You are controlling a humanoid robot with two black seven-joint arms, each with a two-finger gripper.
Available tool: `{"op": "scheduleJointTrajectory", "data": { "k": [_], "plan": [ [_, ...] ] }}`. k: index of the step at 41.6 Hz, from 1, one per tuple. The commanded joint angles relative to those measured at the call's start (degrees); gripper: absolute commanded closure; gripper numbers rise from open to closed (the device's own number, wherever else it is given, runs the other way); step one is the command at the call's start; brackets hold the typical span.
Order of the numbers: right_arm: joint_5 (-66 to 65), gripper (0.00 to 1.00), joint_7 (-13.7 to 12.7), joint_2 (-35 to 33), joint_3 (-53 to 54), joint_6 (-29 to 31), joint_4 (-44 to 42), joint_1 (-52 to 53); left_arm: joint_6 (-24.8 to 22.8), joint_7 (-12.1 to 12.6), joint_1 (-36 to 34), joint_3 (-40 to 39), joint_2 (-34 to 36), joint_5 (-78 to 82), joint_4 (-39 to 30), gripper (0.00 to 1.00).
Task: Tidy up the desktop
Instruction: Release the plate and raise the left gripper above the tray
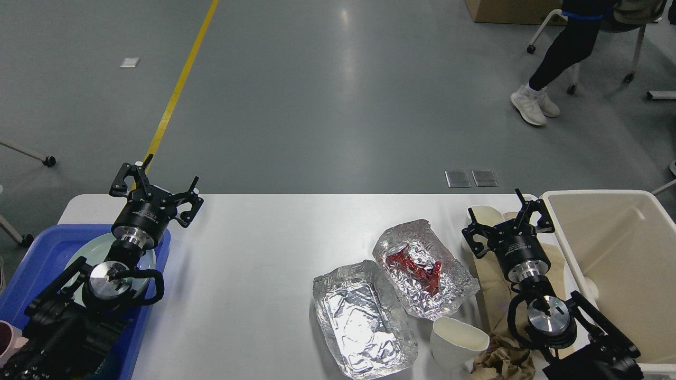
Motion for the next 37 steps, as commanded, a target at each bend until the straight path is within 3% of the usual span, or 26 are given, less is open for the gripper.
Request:
{"op": "scheduleJointTrajectory", "data": {
  "k": [1, 7, 15, 24, 37],
  "plan": [
    [0.0, 0.00, 0.0, 0.0, 0.0, 0.0, 0.0, 0.0, 1.0, 1.0, 8.6, -4.3, 0.3, 4.3, -10.4, 0.04],
    [0.0, 0.00, 0.0, 0.0, 0.0, 0.0, 0.0, 0.0, 1.1, 2.6, 10.3, -6.1, 0.8, 5.1, -12.2, 0.04],
    [0.0, 0.00, 0.0, 0.0, 0.0, 0.0, 0.0, 0.0, -0.5, 1.9, 10.8, -6.3, 3.6, 5.4, -12.2, 0.04],
    [0.0, 0.00, 0.0, 0.0, 0.0, 0.0, 0.0, 0.0, -1.1, 1.8, 11.1, -11.2, 3.0, 4.4, -11.2, 0.04],
    [0.0, 0.00, 0.0, 0.0, 0.0, 0.0, 0.0, 0.0, -1.8, 1.6, 11.2, -12.4, 2.7, 4.5, -11.2, 0.04]
  ]
}}
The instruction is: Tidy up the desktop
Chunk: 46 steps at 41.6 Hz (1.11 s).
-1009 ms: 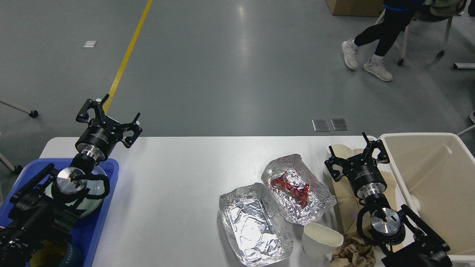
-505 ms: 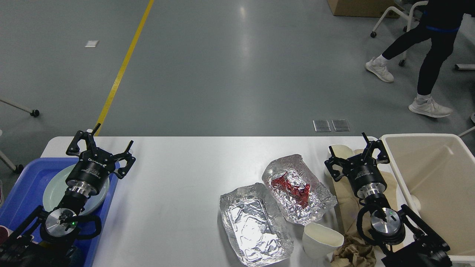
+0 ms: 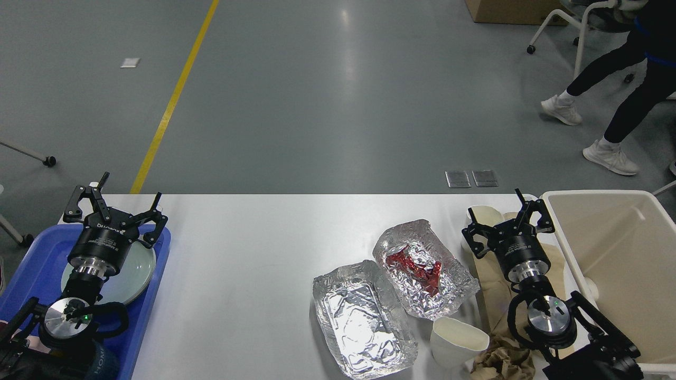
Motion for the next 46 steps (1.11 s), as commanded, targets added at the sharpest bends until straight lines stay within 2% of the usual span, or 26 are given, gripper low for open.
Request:
{"op": "scheduleJointTrajectory", "data": {
  "k": [1, 16, 29, 38, 46],
  "plan": [
    [0.0, 0.00, 0.0, 0.0, 0.0, 0.0, 0.0, 0.0, -0.8, -0.2, -0.1, -0.6, -0.1, 0.0, -0.5, 0.04],
    [0.0, 0.00, 0.0, 0.0, 0.0, 0.0, 0.0, 0.0, -1.5, -0.2, -1.5, -2.4, -0.3, 0.0, -0.5, 0.04],
    [0.0, 0.00, 0.0, 0.0, -0.1, 0.0, 0.0, 0.0, -1.5, -0.1, -0.8, -1.7, -4.6, 1.1, 2.7, 0.04],
    [0.0, 0.00, 0.0, 0.0, 0.0, 0.0, 0.0, 0.0, -2.0, -1.4, -1.2, -2.2, -5.2, 0.5, 4.1, 0.04],
    [0.0, 0.00, 0.0, 0.0, 0.0, 0.0, 0.0, 0.0, -4.4, -1.1, -1.1, -2.2, -5.1, 0.3, 5.3, 0.04]
  ]
}}
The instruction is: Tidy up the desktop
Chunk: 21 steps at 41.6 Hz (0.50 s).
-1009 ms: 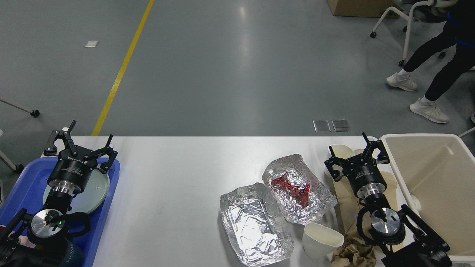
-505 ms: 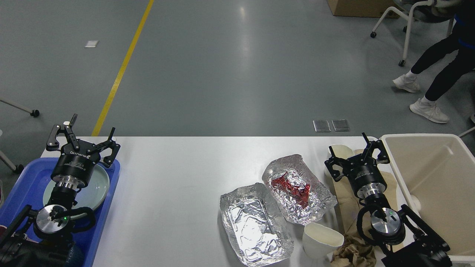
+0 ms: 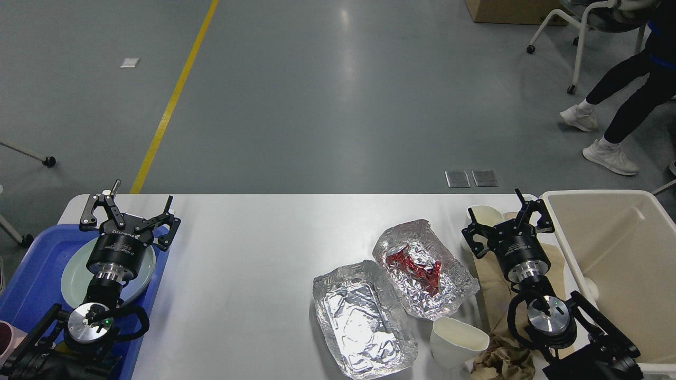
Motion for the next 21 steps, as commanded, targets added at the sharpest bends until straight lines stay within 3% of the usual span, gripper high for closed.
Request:
{"op": "scheduleJointTrajectory", "data": {
  "k": [1, 21],
  "plan": [
    [0.0, 0.00, 0.0, 0.0, 0.0, 0.1, 0.0, 0.0, -0.8, 0.1, 0.0, -0.1, 0.0, -0.1, 0.5, 0.04],
    [0.0, 0.00, 0.0, 0.0, 0.0, 0.1, 0.0, 0.0, -0.8, 0.0, 0.0, -0.1, 0.0, -0.1, 0.5, 0.04]
  ]
}}
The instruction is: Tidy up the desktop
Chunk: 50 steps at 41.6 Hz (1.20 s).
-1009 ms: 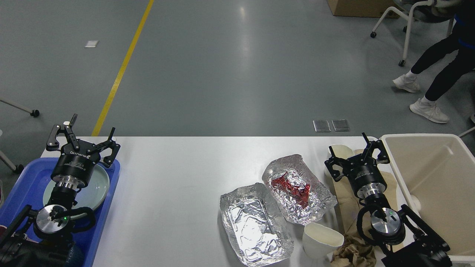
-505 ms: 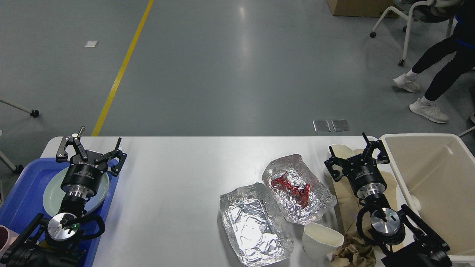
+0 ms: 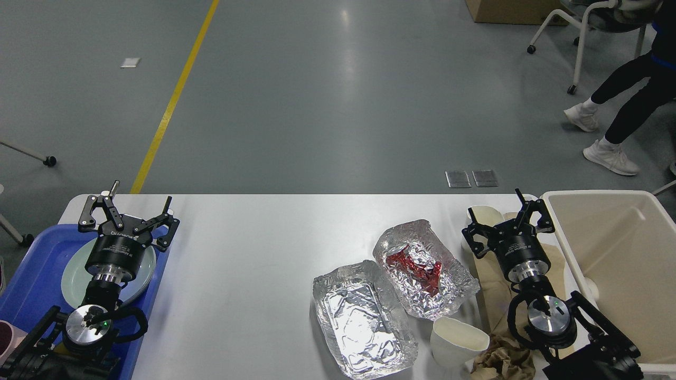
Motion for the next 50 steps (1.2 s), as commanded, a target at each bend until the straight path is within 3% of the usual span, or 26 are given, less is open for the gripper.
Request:
{"op": "scheduleJointTrajectory", "data": {
  "k": [1, 50],
  "plan": [
    [0.0, 0.00, 0.0, 0.0, 0.0, 0.0, 0.0, 0.0, 0.0, 0.0, 0.1, 0.0, 0.0, 0.0, 0.0, 0.04],
    [0.0, 0.00, -0.1, -0.9, -0.6, 0.1, 0.9, 0.0, 0.0, 0.0, 0.1, -0.1, 0.0, 0.0, 0.0, 0.04]
  ]
}}
